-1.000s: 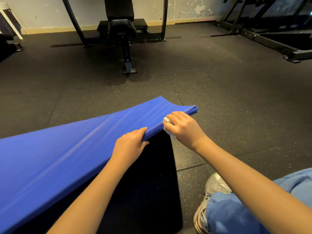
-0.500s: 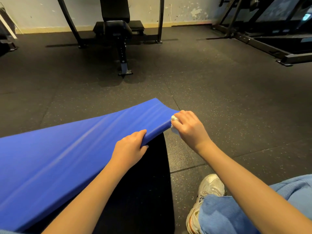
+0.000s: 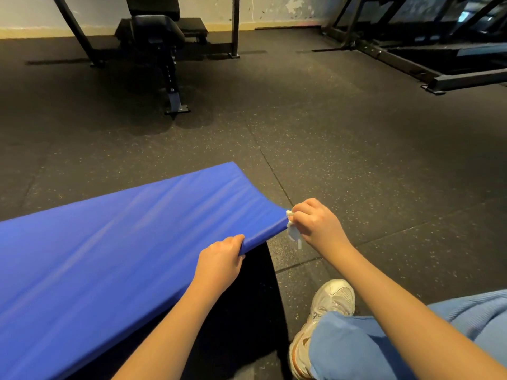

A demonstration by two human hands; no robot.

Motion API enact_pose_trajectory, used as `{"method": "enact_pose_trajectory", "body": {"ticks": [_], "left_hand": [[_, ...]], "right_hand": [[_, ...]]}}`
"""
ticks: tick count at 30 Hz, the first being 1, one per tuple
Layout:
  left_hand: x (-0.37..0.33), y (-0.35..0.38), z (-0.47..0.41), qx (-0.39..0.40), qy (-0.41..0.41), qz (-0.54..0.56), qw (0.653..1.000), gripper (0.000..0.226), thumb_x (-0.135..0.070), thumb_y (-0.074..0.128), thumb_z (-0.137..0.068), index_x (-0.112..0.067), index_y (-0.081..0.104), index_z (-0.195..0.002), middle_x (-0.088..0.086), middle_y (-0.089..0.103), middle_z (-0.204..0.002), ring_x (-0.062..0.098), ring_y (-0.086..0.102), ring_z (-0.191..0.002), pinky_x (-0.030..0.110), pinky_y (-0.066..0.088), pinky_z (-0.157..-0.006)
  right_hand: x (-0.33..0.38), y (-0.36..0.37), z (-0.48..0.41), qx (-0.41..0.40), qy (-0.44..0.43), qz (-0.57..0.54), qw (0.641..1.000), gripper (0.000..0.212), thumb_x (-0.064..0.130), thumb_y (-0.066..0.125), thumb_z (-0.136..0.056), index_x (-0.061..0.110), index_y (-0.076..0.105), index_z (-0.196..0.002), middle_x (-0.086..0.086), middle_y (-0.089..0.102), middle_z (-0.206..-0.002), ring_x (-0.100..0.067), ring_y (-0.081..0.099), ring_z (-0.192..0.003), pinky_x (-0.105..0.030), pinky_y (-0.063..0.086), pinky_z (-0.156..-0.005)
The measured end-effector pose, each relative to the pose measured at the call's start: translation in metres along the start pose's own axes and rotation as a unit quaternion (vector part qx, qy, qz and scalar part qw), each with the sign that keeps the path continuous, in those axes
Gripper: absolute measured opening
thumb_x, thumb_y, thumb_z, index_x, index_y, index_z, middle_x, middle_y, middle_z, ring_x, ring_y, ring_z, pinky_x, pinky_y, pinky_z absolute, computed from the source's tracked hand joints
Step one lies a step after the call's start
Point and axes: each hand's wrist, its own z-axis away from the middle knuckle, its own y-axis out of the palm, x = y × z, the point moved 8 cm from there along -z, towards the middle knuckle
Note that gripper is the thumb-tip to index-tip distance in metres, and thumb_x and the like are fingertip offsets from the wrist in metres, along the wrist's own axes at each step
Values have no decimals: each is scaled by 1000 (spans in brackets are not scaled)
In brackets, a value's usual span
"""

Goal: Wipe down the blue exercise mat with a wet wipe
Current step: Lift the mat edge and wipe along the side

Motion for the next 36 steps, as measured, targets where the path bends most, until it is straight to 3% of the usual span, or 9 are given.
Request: {"method": "enact_pose_trajectory", "body": {"ticks": [6,12,15,17,20,23,27,31,36], "left_hand": [[-4,43,11,22,40,0,999,39,-22,86,-60,-20,66,-93,-4,67,-82,23,64,-63,28,41,-40],[-6,70,15,56,53,-19,997,43,-30,85,-53,-25,62,-89,-8,60,-81,19,59,-63,25,29,-37],[-3,95,18,91,45,-14,995,45,-35,79,-56,-23,62,-96,-6,62,-93,22,63,-75,29,41,-45],[-3,117,23,132,32,21,990,54,-34,71,-71,-19,57,-121,-1,57,-126,27,57,-112,40,48,-76],[-6,146,31,195,24,-3,980,68,-40,58,-89,-24,28,-148,-6,22,-156,20,21,-142,42,26,-108],[-7,167,35,237,27,-8,971,76,-43,61,-86,-24,25,-149,-6,19,-157,21,19,-142,44,27,-108],[-3,188,35,265,36,-22,963,88,-49,81,-62,-19,47,-138,1,44,-145,29,41,-129,52,43,-91],[3,210,32,295,23,-47,954,81,-57,53,-88,-27,14,-152,-6,3,-160,22,4,-147,52,15,-113],[12,219,18,278,20,-67,958,67,-53,49,-92,-28,24,-148,-7,17,-157,19,17,-142,47,28,-106]], "right_hand": [[-59,36,42,119,339,-128,925,8,13,67,-88,8,73,-86,0,67,-80,-17,57,-74,-24,39,-62],[-75,75,83,121,526,-268,798,15,14,62,-87,16,77,-90,0,68,-74,-14,59,-71,-24,44,-66],[-74,89,105,124,574,-304,750,14,13,63,-86,15,76,-82,-4,66,-68,-13,55,-70,-25,44,-66],[-69,99,117,145,578,-300,745,12,14,64,-86,13,77,-87,-5,68,-69,-10,55,-68,-23,41,-66],[-66,112,139,171,586,-266,746,17,12,65,-86,10,76,-99,-6,74,-93,-10,60,-81,-18,38,-70],[-67,130,157,171,612,-235,735,14,10,65,-85,8,75,-93,-9,73,-94,-19,64,-87,-21,39,-70],[-71,147,166,163,617,-211,740,9,8,65,-83,8,71,-88,-9,71,-90,-20,59,-80,-22,35,-66],[-72,163,171,138,637,-213,728,14,10,66,-83,4,67,-94,-11,68,-92,-26,61,-86,-28,41,-72],[-57,197,176,146,624,-206,740,11,7,68,-82,1,70,-91,-15,65,-97,-28,61,-87,-26,33,-67]]}}
